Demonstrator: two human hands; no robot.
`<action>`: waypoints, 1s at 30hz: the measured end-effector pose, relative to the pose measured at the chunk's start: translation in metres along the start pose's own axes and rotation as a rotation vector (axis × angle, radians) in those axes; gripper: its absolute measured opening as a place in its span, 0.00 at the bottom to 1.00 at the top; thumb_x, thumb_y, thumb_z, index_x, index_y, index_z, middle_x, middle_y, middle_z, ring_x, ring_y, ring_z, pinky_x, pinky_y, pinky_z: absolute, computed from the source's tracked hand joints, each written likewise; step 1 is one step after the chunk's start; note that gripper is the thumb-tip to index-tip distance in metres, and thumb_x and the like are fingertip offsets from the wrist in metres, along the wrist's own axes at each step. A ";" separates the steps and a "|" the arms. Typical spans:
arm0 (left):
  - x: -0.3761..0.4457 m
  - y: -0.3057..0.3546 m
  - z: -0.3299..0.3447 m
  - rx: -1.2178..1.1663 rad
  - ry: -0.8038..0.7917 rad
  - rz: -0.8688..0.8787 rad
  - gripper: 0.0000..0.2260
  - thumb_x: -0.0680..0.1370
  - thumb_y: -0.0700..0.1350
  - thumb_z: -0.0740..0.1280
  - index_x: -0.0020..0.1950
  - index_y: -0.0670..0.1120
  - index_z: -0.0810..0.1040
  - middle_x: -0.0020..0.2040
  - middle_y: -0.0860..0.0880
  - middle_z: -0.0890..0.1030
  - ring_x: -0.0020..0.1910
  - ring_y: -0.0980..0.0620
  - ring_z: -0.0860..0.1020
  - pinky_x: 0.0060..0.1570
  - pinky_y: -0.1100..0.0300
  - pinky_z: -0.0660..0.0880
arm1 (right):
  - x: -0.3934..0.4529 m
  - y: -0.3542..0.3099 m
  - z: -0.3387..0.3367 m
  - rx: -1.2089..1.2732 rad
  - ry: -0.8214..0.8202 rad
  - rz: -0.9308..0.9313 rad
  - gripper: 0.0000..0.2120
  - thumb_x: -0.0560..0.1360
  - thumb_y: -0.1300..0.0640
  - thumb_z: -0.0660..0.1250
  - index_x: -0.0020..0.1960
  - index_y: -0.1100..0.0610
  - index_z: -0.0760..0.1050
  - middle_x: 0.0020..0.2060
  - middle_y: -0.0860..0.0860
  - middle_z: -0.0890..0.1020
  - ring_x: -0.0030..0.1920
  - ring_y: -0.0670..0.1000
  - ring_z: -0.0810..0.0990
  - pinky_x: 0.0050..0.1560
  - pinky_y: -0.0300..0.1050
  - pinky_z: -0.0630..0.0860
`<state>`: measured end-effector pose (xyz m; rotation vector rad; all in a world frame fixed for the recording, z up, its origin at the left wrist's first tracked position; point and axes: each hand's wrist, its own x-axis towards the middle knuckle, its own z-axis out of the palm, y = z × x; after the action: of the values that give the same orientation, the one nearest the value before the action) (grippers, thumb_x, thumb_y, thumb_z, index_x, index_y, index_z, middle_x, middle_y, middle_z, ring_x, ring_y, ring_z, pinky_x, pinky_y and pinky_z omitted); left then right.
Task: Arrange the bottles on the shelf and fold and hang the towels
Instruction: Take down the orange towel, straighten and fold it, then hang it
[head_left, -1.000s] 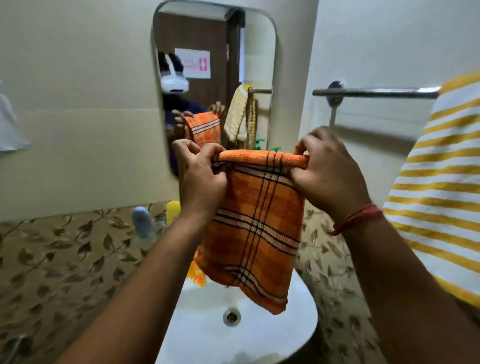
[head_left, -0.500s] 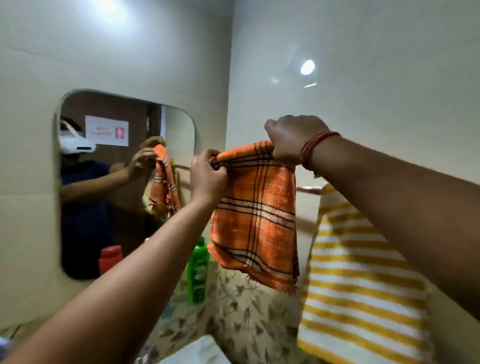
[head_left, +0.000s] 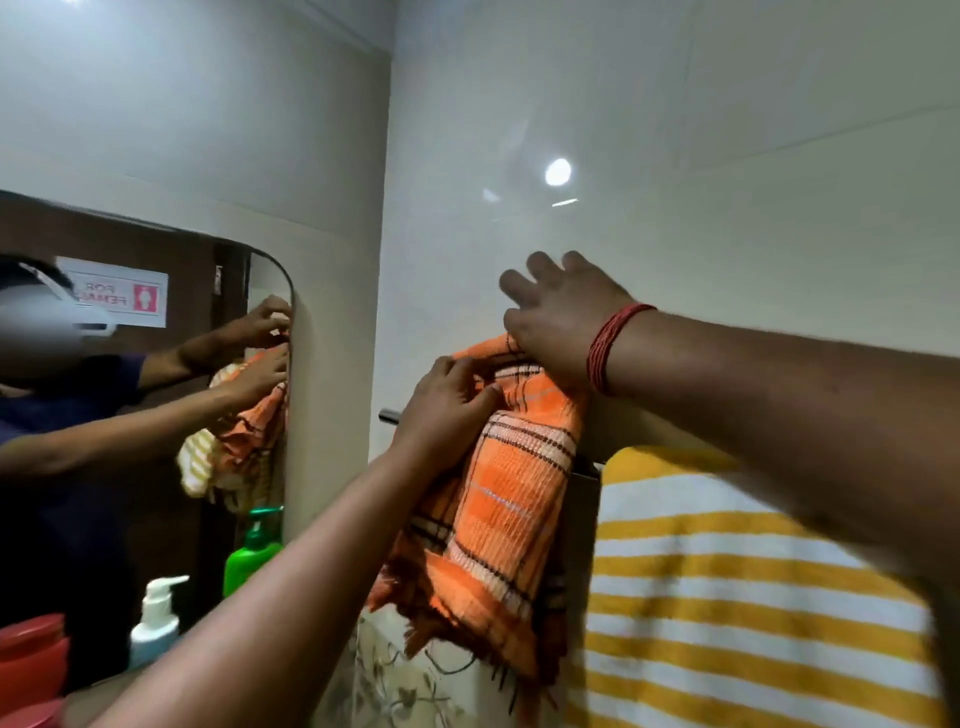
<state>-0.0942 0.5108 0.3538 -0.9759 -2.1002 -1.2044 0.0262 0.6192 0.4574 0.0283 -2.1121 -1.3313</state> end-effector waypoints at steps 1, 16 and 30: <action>0.000 -0.002 -0.002 0.031 -0.021 0.004 0.24 0.75 0.61 0.59 0.66 0.53 0.77 0.62 0.47 0.78 0.62 0.46 0.76 0.62 0.46 0.73 | 0.002 -0.010 -0.002 -0.047 -0.028 -0.049 0.13 0.76 0.51 0.64 0.59 0.52 0.78 0.65 0.54 0.69 0.66 0.61 0.66 0.57 0.54 0.67; 0.035 -0.021 -0.011 0.343 -0.449 0.062 0.19 0.82 0.54 0.53 0.58 0.46 0.80 0.63 0.41 0.80 0.52 0.43 0.76 0.47 0.52 0.67 | 0.024 -0.058 0.009 1.057 -0.796 0.363 0.14 0.82 0.58 0.56 0.62 0.62 0.75 0.58 0.60 0.80 0.53 0.58 0.79 0.60 0.56 0.75; -0.032 -0.088 0.006 -0.299 0.137 0.363 0.14 0.82 0.48 0.58 0.60 0.46 0.79 0.58 0.49 0.80 0.60 0.52 0.77 0.61 0.53 0.72 | 0.009 -0.088 -0.009 0.887 -0.666 0.325 0.24 0.77 0.37 0.63 0.66 0.52 0.70 0.59 0.52 0.78 0.51 0.51 0.75 0.51 0.46 0.71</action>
<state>-0.1449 0.4757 0.2833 -1.3006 -1.5789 -1.3685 -0.0024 0.5659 0.3926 -0.4189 -2.9366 -0.1248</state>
